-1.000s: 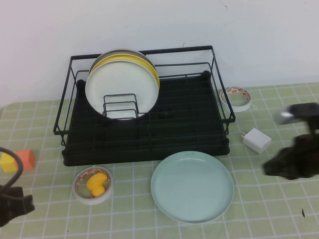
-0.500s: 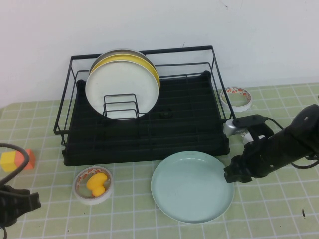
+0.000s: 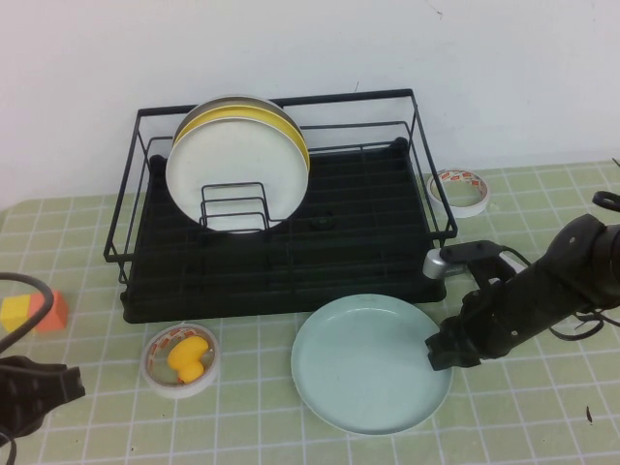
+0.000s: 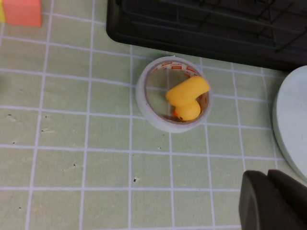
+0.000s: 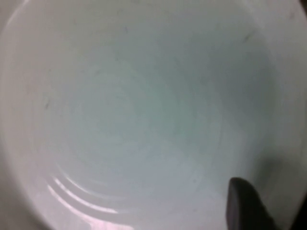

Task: Place plate on rack
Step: Pick up the plate from the table, then hand over the plate

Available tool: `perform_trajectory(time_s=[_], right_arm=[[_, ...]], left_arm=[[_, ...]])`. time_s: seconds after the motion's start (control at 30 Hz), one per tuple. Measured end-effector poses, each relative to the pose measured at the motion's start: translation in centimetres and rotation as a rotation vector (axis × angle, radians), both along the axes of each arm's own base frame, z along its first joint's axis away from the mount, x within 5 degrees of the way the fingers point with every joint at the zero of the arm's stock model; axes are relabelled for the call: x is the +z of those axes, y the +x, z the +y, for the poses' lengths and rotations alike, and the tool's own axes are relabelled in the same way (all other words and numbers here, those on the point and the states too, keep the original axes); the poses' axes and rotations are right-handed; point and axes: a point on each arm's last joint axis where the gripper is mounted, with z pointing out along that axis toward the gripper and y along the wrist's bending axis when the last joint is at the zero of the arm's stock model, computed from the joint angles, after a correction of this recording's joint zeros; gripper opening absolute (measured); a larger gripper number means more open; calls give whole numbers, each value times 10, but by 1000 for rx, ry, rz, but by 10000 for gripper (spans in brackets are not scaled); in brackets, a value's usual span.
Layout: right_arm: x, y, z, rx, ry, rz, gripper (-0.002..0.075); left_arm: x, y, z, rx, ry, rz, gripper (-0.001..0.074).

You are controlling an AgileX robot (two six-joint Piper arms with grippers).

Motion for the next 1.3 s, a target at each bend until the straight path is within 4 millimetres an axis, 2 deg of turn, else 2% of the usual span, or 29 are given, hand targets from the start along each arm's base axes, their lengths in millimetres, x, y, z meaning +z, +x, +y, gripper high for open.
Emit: perform_trajectory(time_s=[0.13,0.23,0.37,0.53,0.63,0.8,0.87,0.97,1.07,1.2,1.3], right_arm=[[-2,1,1,0,4,8,97],[-1,2,4,15,24,32,27],[6,4,10,58,58,62,13],[23,5,17,127,124,82,11],[45,2,22,177,193,57,11],[104,-5,30,228,367,-75,11],[130,-9,33,233,451,-140,11],[161,-17,36,257,568,-212,11],[182,-25,38,306,652,-257,10],[190,-29,38,338,669,-281,9],[187,-27,37,331,627,-304,9]], left_arm=[[1,0,-3,12,-55,10,-1],[2,-2,-9,26,-183,46,-1],[7,-4,-21,-22,-341,66,-1],[20,-7,-35,-164,-475,-5,16],[27,-6,-38,-209,-520,-71,103],[31,-3,-38,-223,-516,-134,400],[30,-2,-38,-227,-508,-137,465],[25,3,-39,-225,-507,-113,501],[17,11,-40,-222,-509,-67,512],[5,21,-43,-229,-547,9,515],[2,24,-48,-278,-586,28,515]])
